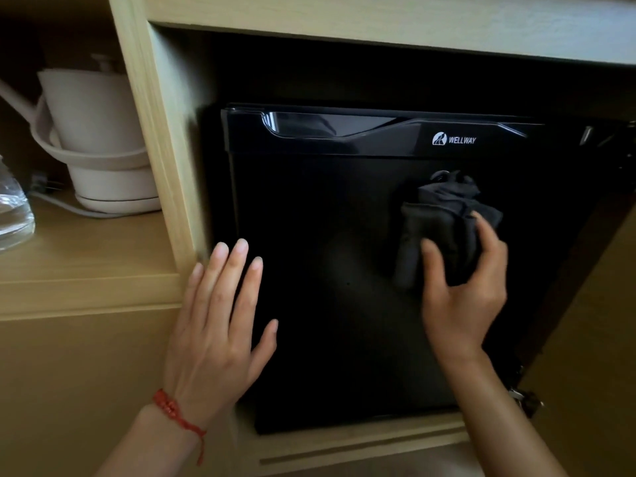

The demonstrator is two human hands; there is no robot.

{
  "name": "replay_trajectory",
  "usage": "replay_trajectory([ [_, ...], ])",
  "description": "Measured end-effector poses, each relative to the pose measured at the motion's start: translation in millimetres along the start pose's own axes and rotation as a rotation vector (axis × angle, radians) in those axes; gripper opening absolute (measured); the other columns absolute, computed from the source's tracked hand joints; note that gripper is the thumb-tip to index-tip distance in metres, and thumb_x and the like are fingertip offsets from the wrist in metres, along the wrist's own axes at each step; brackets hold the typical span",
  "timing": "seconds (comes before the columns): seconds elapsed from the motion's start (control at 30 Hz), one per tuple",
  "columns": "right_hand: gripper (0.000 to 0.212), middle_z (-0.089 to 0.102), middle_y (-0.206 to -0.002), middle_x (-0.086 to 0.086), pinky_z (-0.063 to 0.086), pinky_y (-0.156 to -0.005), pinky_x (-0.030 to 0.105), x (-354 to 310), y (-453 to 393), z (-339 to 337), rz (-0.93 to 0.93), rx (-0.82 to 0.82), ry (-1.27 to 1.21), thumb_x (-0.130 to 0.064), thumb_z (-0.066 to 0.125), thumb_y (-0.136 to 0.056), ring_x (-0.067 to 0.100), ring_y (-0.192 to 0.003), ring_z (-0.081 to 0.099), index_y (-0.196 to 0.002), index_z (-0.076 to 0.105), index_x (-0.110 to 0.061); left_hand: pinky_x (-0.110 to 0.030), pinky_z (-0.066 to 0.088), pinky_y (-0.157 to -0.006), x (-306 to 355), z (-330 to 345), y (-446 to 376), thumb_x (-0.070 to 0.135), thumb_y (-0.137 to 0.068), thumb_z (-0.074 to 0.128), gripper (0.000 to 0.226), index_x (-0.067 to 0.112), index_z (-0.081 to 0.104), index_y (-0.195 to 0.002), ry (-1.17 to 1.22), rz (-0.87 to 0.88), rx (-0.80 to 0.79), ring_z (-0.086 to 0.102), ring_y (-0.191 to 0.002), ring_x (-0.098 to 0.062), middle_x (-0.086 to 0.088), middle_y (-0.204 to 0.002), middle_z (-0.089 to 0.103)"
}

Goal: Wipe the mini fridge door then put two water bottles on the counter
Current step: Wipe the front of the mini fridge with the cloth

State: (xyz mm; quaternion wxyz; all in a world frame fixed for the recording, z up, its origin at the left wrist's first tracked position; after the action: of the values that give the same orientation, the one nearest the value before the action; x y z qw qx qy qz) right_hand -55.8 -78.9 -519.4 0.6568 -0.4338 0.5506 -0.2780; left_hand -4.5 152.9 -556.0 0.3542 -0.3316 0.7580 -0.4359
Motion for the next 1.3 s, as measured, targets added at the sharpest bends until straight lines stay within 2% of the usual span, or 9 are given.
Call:
replay_trajectory([
  [0.2, 0.056, 0.050, -0.118, 0.006, 0.029, -0.095, 0.002, 23, -6, -15, 0.222, 0.140, -0.030, -0.028, 0.059, -0.084, -0.001, -0.111, 0.040, -0.127, 0.045, 0.004, -0.048, 0.025, -0.111, 20, 7, -21, 0.024, -0.090, 0.048, 0.053, -0.001, 0.036, -0.135, 0.083, 0.040, -0.029, 0.025, -0.137, -0.034, -0.019, -0.144, 0.030],
  [0.47, 0.047, 0.046, -0.104, 0.004, 0.028, -0.091, -0.002, 21, -23, -19, -0.028, -0.033, -0.005, -0.012, 0.065, -0.080, -0.005, -0.100, 0.039, -0.118, 0.049, 0.011, -0.049, 0.020, -0.113, 49, 23, -43, 0.029, -0.089, 0.046, 0.058, 0.000, 0.034, -0.138, 0.053, 0.002, -0.083, 0.019, -0.139, -0.035, -0.019, -0.148, 0.027],
  [0.6, 0.048, 0.047, -0.108, 0.003, 0.030, -0.092, 0.001, 45, -41, -34, 0.000, -0.034, 0.008, -0.014, 0.064, -0.083, -0.004, -0.103, 0.040, -0.122, 0.048, 0.008, -0.049, 0.018, -0.113, 50, 26, -42, 0.030, -0.089, 0.043, 0.059, 0.000, 0.032, -0.139, 0.025, -0.007, -0.094, 0.018, -0.139, -0.036, -0.019, -0.148, 0.025],
  [0.67, 0.051, 0.051, -0.116, 0.005, 0.035, -0.099, 0.011, 60, -48, -44, 0.135, 0.033, -0.015, -0.021, 0.063, -0.085, 0.001, -0.111, 0.042, -0.127, 0.045, 0.003, -0.049, 0.019, -0.113, 51, 26, -42, 0.030, -0.089, 0.042, 0.058, 0.000, 0.033, -0.139, 0.023, -0.011, -0.090, 0.018, -0.139, -0.036, -0.019, -0.148, 0.024],
  [0.73, 0.053, 0.052, -0.128, 0.011, 0.040, -0.104, 0.032, 71, -51, -51, 0.294, 0.080, -0.041, -0.026, 0.061, -0.087, 0.014, -0.119, 0.047, -0.131, 0.043, -0.002, -0.050, 0.020, -0.112, 52, 27, -42, 0.031, -0.090, 0.042, 0.058, 0.000, 0.033, -0.138, 0.021, -0.010, -0.085, 0.019, -0.138, -0.037, -0.020, -0.147, 0.025],
  [0.8, 0.054, 0.051, -0.132, 0.012, 0.040, -0.104, 0.038, 73, -50, -52, 0.370, 0.095, -0.059, -0.025, 0.061, -0.087, 0.020, -0.123, 0.048, -0.133, 0.041, -0.005, -0.051, 0.021, -0.111, 52, 28, -42, 0.031, -0.090, 0.041, 0.058, 0.000, 0.032, -0.138, 0.025, -0.010, -0.081, 0.019, -0.138, -0.037, -0.020, -0.147, 0.026],
  [0.97, 0.054, 0.052, -0.131, 0.010, 0.040, -0.105, 0.035, 56, -46, -38, 0.356, 0.095, -0.168, -0.025, 0.062, -0.086, 0.019, -0.123, 0.049, -0.132, 0.042, -0.006, -0.053, 0.022, -0.110, 53, 28, -42, 0.031, -0.090, 0.043, 0.059, -0.001, 0.032, -0.139, 0.021, -0.004, -0.060, 0.019, -0.138, -0.038, -0.021, -0.147, 0.024],
  [1.13, 0.048, 0.049, -0.109, 0.001, 0.033, -0.091, 0.002, 34, -46, -24, 0.038, -0.048, -0.135, -0.012, 0.067, -0.082, -0.003, -0.104, 0.045, -0.123, 0.048, 0.005, -0.053, 0.021, -0.111, 54, 30, -42, 0.031, -0.089, 0.044, 0.060, -0.002, 0.032, -0.138, 0.041, -0.007, -0.051, 0.019, -0.138, -0.039, -0.022, -0.146, 0.025],
  [1.3, 0.046, 0.048, -0.104, 0.003, 0.033, -0.089, 0.002, 51, -55, -35, -0.101, -0.110, -0.040, -0.011, 0.065, -0.082, -0.002, -0.099, 0.044, -0.121, 0.049, 0.008, -0.055, 0.024, -0.109, 55, 28, -42, 0.031, -0.088, 0.043, 0.061, -0.002, 0.032, -0.138, 0.066, -0.022, -0.047, 0.021, -0.137, -0.039, -0.022, -0.146, 0.025],
])
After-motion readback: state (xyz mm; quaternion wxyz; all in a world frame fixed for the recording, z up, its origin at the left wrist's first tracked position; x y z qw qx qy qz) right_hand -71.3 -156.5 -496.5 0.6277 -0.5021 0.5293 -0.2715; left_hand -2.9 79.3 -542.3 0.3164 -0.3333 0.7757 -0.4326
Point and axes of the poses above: each hand's wrist, its own y-axis away from the middle knuckle, its own z-axis out of the palm, x = y × z, the point moved 2 cm from there along -y, towards the middle knuckle
